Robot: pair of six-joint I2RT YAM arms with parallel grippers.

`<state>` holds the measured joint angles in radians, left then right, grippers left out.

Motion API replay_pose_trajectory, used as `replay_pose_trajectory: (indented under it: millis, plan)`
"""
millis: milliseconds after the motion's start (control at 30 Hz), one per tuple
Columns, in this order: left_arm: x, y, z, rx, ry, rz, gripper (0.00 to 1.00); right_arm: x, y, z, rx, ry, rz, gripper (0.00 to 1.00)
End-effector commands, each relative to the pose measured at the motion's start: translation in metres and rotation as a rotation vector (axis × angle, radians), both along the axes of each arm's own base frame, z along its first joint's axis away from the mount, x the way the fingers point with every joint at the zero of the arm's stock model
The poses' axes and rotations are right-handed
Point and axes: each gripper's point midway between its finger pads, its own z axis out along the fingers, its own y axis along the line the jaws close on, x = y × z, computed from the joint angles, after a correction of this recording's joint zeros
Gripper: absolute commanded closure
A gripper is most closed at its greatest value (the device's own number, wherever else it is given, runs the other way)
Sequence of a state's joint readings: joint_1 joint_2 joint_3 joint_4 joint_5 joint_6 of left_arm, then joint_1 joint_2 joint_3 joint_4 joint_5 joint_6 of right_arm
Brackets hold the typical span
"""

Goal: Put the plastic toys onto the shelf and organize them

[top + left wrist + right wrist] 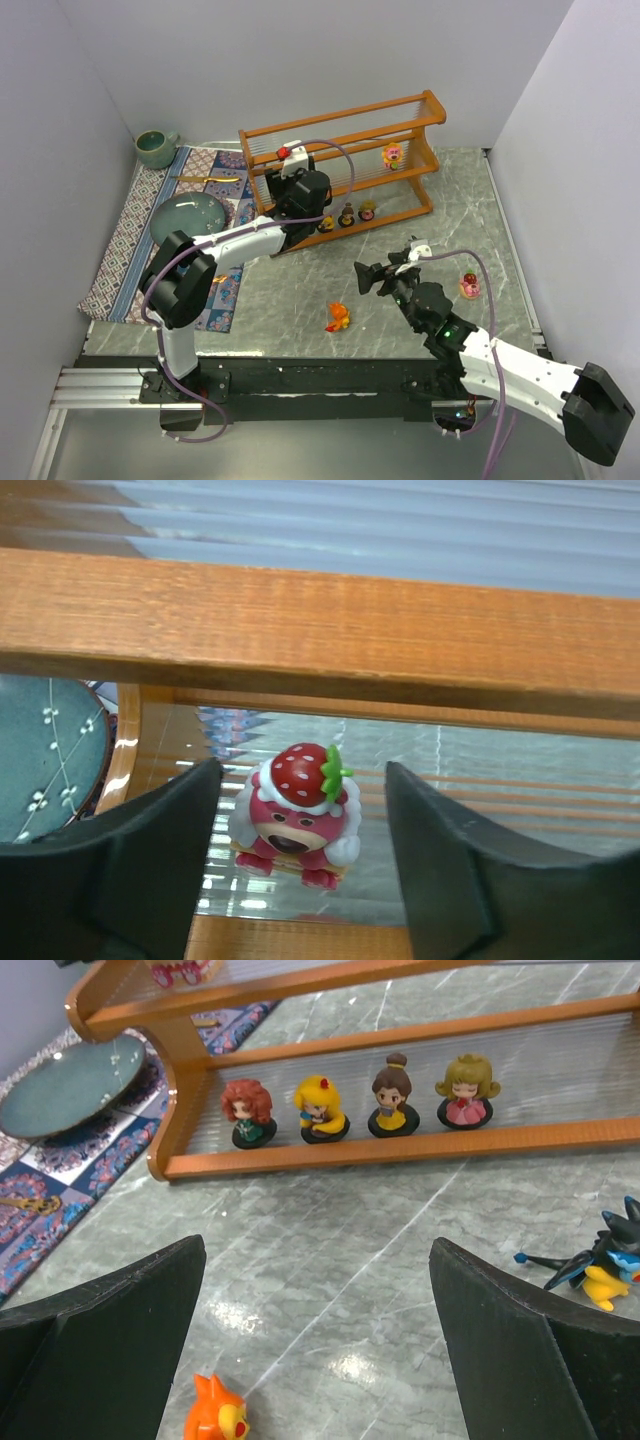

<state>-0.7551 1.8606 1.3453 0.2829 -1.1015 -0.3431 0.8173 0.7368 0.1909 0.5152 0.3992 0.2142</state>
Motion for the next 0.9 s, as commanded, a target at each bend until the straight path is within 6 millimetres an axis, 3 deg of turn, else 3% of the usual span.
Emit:
replay_pose_trajectory:
  millis: [0,67,167,267,367,433,500,533,600,633,667,700,733,800,867]
  plan:
    - [0.000,-0.006,0.035,-0.074,-0.066,-0.021,0.24,0.007,0.004,0.021,0.026,-0.039,-0.005,0.00]
    - [-0.003,-0.007,0.041,-0.082,-0.065,-0.037,0.20,0.006,0.005,0.021,0.025,-0.040,-0.001,0.00]
    - [-0.012,-0.011,0.052,-0.093,-0.063,-0.070,0.06,0.006,0.006,0.022,0.024,-0.037,0.003,0.00]
    - [-0.025,-0.017,0.066,-0.126,-0.060,-0.122,0.01,0.008,0.006,0.021,0.020,-0.020,-0.002,0.00]
    - [-0.045,-0.026,0.077,-0.155,-0.030,-0.203,0.03,0.010,0.006,0.018,0.030,0.022,-0.018,0.00]
    - [-0.061,-0.027,0.076,-0.174,0.035,-0.274,0.03,0.013,0.008,0.019,0.051,0.060,-0.034,0.00]
    - [-0.079,-0.027,0.077,-0.205,0.085,-0.345,0.03,0.015,0.003,0.005,0.011,0.131,-0.068,0.00]
    - [-0.086,-0.025,0.072,-0.202,0.111,-0.366,0.03,0.018,0.004,0.012,0.021,0.142,-0.077,0.00]
    - [-0.101,-0.016,0.080,-0.225,0.126,-0.397,0.03,0.019,-0.008,-0.002,-0.041,0.214,-0.126,0.00]
    - [-0.111,-0.015,0.068,-0.211,0.180,-0.434,0.03,0.022,-0.011,0.005,-0.026,0.226,-0.150,0.00]
    - [-0.115,-0.009,0.068,-0.218,0.193,-0.442,0.03,0.020,-0.019,-0.007,-0.067,0.280,-0.176,0.00]
    - [-0.122,-0.002,0.076,-0.235,0.187,-0.464,0.03,0.026,-0.030,-0.007,-0.057,0.297,-0.219,0.00]
    - [-0.133,-0.007,0.066,-0.241,0.238,-0.535,0.03,0.027,-0.036,-0.008,-0.047,0.326,-0.241,0.00]
    - [-0.144,0.004,0.069,-0.254,0.250,-0.562,0.03,0.025,-0.049,-0.020,-0.059,0.395,-0.274,0.00]
    - [-0.160,0.007,0.059,-0.260,0.313,-0.602,0.03,0.027,-0.068,-0.026,-0.041,0.460,-0.336,0.00]
